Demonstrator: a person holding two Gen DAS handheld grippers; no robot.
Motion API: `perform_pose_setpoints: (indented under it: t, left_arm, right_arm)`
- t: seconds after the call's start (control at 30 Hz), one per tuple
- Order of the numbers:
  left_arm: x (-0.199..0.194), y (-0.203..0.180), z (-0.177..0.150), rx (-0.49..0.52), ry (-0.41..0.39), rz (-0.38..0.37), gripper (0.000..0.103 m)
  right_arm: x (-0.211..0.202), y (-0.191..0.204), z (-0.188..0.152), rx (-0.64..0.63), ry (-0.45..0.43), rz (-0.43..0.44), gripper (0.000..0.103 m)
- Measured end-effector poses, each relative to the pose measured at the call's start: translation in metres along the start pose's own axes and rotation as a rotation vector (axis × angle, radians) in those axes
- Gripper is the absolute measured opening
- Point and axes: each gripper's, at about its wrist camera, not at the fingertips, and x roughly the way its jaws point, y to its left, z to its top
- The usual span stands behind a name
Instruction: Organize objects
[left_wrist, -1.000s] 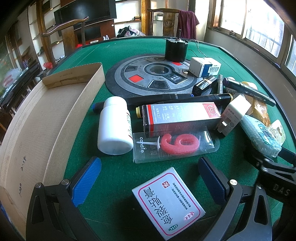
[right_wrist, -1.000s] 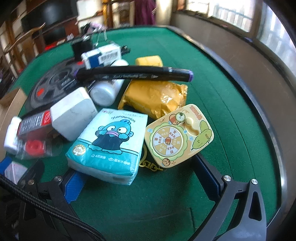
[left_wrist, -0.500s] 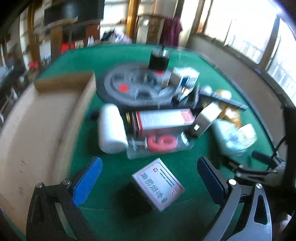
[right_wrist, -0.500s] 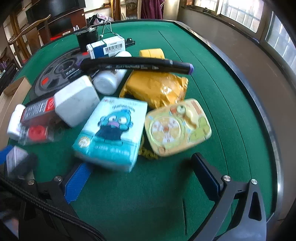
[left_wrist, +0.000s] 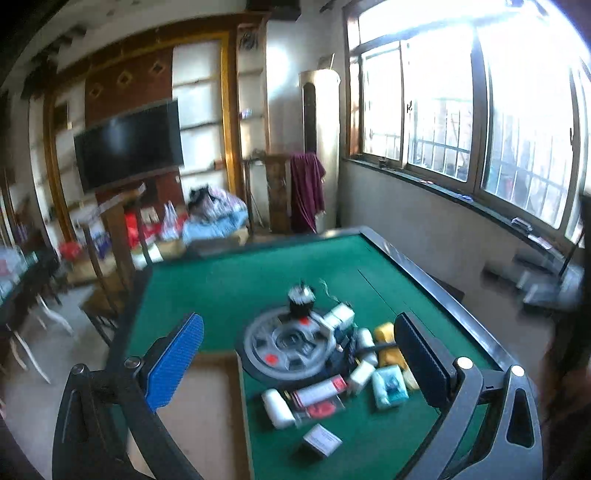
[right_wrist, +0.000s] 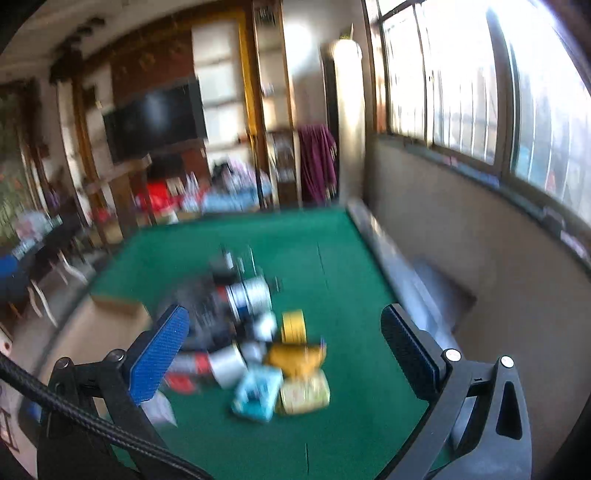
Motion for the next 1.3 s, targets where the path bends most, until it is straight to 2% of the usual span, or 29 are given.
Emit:
perform_pose_setpoints:
  t: [0.07,0.1,0.17,0.2,0.27,0.3,0.4,0.47,0.6,0.73,0.83,1.07,1.23,1.3]
  left_arm:
    - [0.014,-0.010,0.006,0.056,0.048,0.004,0.101]
    - [0.025,-0.015,0.001,0.077,0.077,-0.011,0.101]
    - [0.042,-0.021,-0.023,0.079,0.112,-0.023,0.101]
    - [0.048,-0.025,-0.037,0.081,0.132,-0.025,0.101]
    - [0.074,-0.031,-0.074,0.071,0.197,-0.032,0.101]
    - [0.090,-0.030,-0.096,0.039,0.244,-0.024,0.101]
    - [0.116,-0.028,-0.141,-0.079,0.348,-0.063,0.101]
    - [0.125,-0.032,-0.164,-0.118,0.378,-0.075,0.101]
    - [0.134,-0.049,-0.190,-0.065,0.367,-0.030,0.101]
    - [0.147,-0.048,-0.203,-0.035,0.389,-0.038,0.098]
    - [0.149,-0.046,-0.207,-0.035,0.384,-0.054,0.095]
    - [0.159,-0.039,-0.210,-0.061,0.407,-0.046,0.095]
    - [0.169,-0.037,-0.217,-0.140,0.468,-0.074,0.095]
    - [0.171,-0.039,-0.219,-0.152,0.486,-0.039,0.095]
  right_arm:
    - [-0.017,-0.002,0.038,0.004,-0.043,0.022,0.103]
    - [-0.027,-0.003,0.064,0.008,-0.067,0.031,0.103]
    - [-0.038,0.000,0.085,-0.012,-0.107,0.019,0.103]
    - [-0.043,0.004,0.093,-0.052,-0.137,-0.027,0.103]
    - [-0.038,0.012,0.092,-0.119,-0.138,-0.121,0.103]
    - [-0.032,0.013,0.084,-0.130,-0.116,-0.127,0.103]
    - [-0.005,0.010,0.043,-0.107,0.013,-0.040,0.103]
    - [0.019,0.009,0.006,-0.093,0.095,-0.008,0.103]
    - [0.049,0.006,-0.053,-0.067,0.150,0.005,0.103]
    - [0.073,0.002,-0.096,0.006,0.242,0.104,0.103]
    - [0.088,-0.001,-0.117,0.068,0.301,0.155,0.103]
    - [0.100,-0.011,-0.142,0.140,0.346,0.135,0.103]
    - [0.108,-0.014,-0.153,0.168,0.388,0.131,0.103]
    - [0.108,-0.015,-0.156,0.166,0.387,0.117,0.103]
